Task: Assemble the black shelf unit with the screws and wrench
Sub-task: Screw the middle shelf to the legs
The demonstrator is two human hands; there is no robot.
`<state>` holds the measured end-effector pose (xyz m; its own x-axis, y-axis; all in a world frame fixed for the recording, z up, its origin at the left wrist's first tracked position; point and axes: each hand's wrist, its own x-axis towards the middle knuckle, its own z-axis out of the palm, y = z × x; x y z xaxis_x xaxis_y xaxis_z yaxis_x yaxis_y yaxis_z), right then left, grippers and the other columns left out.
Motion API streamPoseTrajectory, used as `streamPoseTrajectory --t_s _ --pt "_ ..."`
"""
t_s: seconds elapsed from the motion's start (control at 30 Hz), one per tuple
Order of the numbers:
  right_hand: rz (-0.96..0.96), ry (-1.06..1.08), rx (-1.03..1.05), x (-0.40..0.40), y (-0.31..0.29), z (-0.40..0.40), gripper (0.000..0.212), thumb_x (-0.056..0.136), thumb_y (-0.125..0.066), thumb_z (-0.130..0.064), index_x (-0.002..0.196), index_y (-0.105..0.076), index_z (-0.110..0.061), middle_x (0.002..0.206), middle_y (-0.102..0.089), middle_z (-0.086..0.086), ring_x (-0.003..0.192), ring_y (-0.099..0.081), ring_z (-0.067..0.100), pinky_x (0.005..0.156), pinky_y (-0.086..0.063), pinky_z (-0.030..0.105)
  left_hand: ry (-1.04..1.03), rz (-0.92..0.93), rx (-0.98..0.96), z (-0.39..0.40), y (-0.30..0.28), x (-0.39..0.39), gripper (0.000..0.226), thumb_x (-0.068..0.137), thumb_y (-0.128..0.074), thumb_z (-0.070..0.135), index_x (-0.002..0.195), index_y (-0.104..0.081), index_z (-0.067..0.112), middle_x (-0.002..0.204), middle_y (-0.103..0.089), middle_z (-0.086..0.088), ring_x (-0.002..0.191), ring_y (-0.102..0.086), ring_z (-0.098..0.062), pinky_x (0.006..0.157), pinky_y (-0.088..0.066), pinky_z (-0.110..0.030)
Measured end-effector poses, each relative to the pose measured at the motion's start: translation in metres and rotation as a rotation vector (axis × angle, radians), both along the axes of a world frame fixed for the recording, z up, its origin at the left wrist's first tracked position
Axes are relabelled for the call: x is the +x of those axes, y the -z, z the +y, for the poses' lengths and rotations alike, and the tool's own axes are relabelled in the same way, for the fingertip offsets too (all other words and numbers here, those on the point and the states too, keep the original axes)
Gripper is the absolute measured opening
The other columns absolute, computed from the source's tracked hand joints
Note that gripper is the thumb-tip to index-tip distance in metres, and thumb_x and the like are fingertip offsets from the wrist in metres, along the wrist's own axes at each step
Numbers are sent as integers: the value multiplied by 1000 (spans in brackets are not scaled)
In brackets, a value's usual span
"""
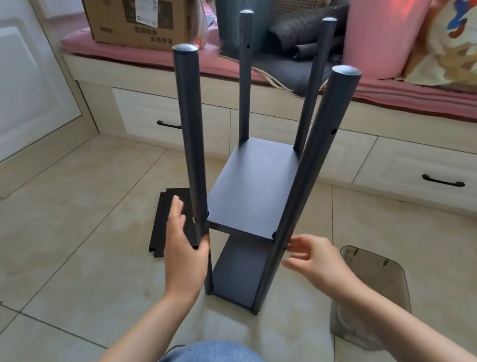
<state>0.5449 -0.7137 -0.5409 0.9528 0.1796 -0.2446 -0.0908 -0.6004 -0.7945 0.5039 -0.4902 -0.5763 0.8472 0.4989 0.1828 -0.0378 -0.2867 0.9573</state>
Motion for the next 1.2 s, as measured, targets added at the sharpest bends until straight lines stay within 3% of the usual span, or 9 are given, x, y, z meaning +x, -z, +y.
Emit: streamPoseTrajectory --t_s 0.1,0.2,0.33,0.4,0.5,0.63,0.8,1.2 --pt "-195 32 -27 -5 -41 -13 51 87 -70 -5 134 -54 -18 117 -67 -2 106 -66 13 95 -51 26 -10 -391 498 -7 -9 -20 69 87 -64 -4 146 -37 17 143 -45 2 134 -44 -18 114 -36 -30" --pt "-330 -38 121 -13 -80 -12 57 87 -65 0 132 -50 -31 115 -66 -9 107 -65 4 90 -51 20 219 -561 876 -21 -17 -20 63 79 -68 -5 136 -48 13 130 -54 -3 130 -48 -25 113 -38 -46" --pt "-369 -143 323 -16 -112 6 52 86 -69 1 119 -52 -35 111 -68 0 100 -67 3 78 -53 15 362 -363 1163 -35 -32 10 68 73 -77 0 138 -57 8 136 -61 -8 136 -50 -30 115 -36 -52" --pt "-362 -124 354 -14 -118 11 41 90 -66 -3 116 -53 -32 108 -69 2 92 -69 3 70 -58 23 426 -190 1238 -35 -36 26 72 82 -75 11 148 -45 9 152 -47 -9 146 -36 -29 121 -26 -50" --pt "-350 -85 328 -12 -119 13 28 95 -61 -8 116 -53 -26 102 -73 -2 89 -72 10 75 -62 40 502 -5 1359 -31 -30 47 75 98 -59 30 159 -18 16 166 -18 -4 155 -8 -25 125 -3 -46" --pt "-360 -97 313 -11 -117 11 25 96 -61 -12 107 -52 -32 99 -73 0 87 -72 15 77 -61 48 520 106 1403 -29 -21 60 74 102 -49 41 161 -9 19 168 -10 -1 155 -5 -25 125 -6 -49" --pt "-390 -120 285 -8 -114 15 33 96 -60 -13 104 -47 -42 99 -72 0 87 -72 18 74 -60 52 513 97 1408 -30 -13 62 81 100 -53 41 161 -3 20 168 -7 -1 155 -6 -28 123 -12 -54" --pt "-364 -132 258 -1 -116 17 26 97 -59 -11 115 -47 -24 104 -72 -2 89 -73 17 75 -60 51 504 58 1376 -27 -10 66 76 101 -54 40 161 -10 25 167 -12 3 154 -11 -26 124 -14 -50"
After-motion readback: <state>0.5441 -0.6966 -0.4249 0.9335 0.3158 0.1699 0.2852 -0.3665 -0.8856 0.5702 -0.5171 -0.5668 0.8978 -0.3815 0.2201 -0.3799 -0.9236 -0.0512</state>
